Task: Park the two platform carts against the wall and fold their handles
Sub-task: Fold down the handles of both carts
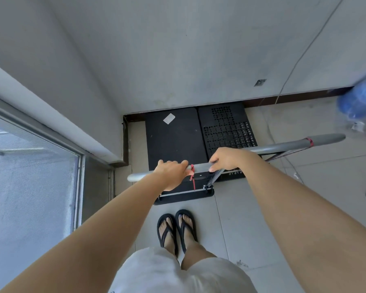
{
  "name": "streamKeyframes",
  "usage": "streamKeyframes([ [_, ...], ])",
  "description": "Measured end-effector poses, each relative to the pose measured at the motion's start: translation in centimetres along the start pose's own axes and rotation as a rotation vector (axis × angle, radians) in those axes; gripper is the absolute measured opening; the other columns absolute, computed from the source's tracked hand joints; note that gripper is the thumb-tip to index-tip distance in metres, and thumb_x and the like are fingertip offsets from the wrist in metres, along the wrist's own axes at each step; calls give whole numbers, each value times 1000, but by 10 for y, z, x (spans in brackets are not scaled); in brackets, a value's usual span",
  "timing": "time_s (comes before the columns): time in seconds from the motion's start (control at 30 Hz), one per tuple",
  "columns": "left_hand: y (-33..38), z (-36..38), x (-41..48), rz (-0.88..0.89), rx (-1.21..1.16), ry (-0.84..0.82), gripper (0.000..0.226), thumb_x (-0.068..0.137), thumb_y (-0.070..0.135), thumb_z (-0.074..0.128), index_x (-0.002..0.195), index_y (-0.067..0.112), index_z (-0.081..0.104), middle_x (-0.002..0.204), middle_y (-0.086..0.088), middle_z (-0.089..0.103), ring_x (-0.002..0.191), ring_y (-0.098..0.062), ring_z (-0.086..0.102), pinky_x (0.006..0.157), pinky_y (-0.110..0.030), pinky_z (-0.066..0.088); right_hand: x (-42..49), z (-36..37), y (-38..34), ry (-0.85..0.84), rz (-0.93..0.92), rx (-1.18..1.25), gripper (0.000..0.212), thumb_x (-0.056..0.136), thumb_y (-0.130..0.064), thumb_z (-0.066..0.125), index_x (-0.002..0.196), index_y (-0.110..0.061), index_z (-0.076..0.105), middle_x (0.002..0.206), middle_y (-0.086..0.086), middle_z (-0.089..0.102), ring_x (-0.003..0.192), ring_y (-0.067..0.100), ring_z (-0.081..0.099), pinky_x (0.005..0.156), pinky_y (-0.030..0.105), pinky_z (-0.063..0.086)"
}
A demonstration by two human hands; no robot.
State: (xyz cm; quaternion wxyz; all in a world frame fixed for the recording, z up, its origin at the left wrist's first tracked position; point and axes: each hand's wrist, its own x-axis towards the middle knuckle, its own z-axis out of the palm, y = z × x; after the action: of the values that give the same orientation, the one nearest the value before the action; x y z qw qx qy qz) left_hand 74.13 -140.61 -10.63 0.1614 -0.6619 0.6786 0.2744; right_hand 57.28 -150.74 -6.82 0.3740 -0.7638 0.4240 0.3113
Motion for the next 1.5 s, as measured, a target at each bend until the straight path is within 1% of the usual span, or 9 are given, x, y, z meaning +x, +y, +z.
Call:
streamKeyframes([
  [0.17, 4, -1, 11, -26, -34, 27, 32, 104, 38, 25, 114, 15, 44, 95, -10, 59, 97, -33, 57, 92, -47, 38, 0, -2, 8, 45, 17, 45, 33, 93, -27, 58, 98, 6, 65, 67, 3, 41, 57, 15, 35, 55, 26, 27],
  [0.53, 5, -10, 30, -47, -66, 69, 37, 104, 43, 23, 111, 15, 45, 85, -5, 53, 81, -28, 51, 91, -47, 39, 3, -11, 18, 133, 0, 123, 20, 95, -23, 57, 83, -7, 58, 64, 3, 38, 55, 14, 34, 54, 27, 27],
  [0.77, 3, -9, 33, -28, -45, 44, 35, 104, 40, 27, 110, 12, 47, 86, -6, 56, 84, -31, 59, 83, -42, 42, 13, -9, 26, 155, 30, 180, 30, 90, -28, 63, 113, -10, 70, 98, 21, 69, 76, 23, 56, 70, 34, 43],
  [0.83, 2, -10, 34, -14, -71, -7, 38, 103, 42, 28, 111, 11, 48, 86, -8, 60, 82, -31, 61, 75, -40, 44, 13, -10, 24, 157, 55, 194, 41, 89, -27, 66, 127, -12, 63, 124, 16, 66, 98, 27, 64, 86, 37, 49],
  [0.93, 3, -13, 34, -8, -136, -96, 46, 101, 49, 27, 110, 10, 50, 85, -7, 58, 75, -27, 54, 76, -41, 49, 10, -10, 18, 169, 86, 216, 59, 88, -21, 68, 142, -12, 48, 147, 7, 49, 131, 26, 50, 111, 38, 39],
  [1.13, 11, -22, 31, -26, -359, -91, 41, 96, 47, 42, 104, 11, 58, 90, -5, 59, 84, -26, 56, 75, -37, 46, -5, 2, 17, 230, 101, 177, 54, 92, -30, 59, 141, -11, 48, 145, 10, 50, 130, 27, 50, 107, 36, 39],
  [1.3, 30, -28, 32, -93, -325, -11, 39, 89, 44, 52, 101, 8, 60, 96, -8, 58, 83, -25, 55, 71, -35, 43, -18, 4, 50, 333, 172, 199, 57, 100, -38, 42, 150, -12, 33, 157, 10, 33, 144, 29, 33, 115, 40, 30],
  [1.43, 55, -25, 33, -153, -122, 46, 65, 80, 59, 59, 128, 16, 46, 122, -7, 52, 115, -29, 52, 96, -43, 45, -18, -2, 101, 335, 302, 25, 53, 99, -26, 45, 148, -12, 32, 153, 19, 35, 136, 37, 39, 109, 47, 39],
  [1.5, 76, -28, 40, -148, -135, 59, 65, 82, 53, 61, 132, 16, 43, 127, -7, 51, 117, -29, 52, 97, -43, 44, -18, -10, 126, 312, 356, -103, 54, 94, -17, 48, 146, -15, 34, 151, 22, 31, 135, 39, 37, 106, 52, 40],
])
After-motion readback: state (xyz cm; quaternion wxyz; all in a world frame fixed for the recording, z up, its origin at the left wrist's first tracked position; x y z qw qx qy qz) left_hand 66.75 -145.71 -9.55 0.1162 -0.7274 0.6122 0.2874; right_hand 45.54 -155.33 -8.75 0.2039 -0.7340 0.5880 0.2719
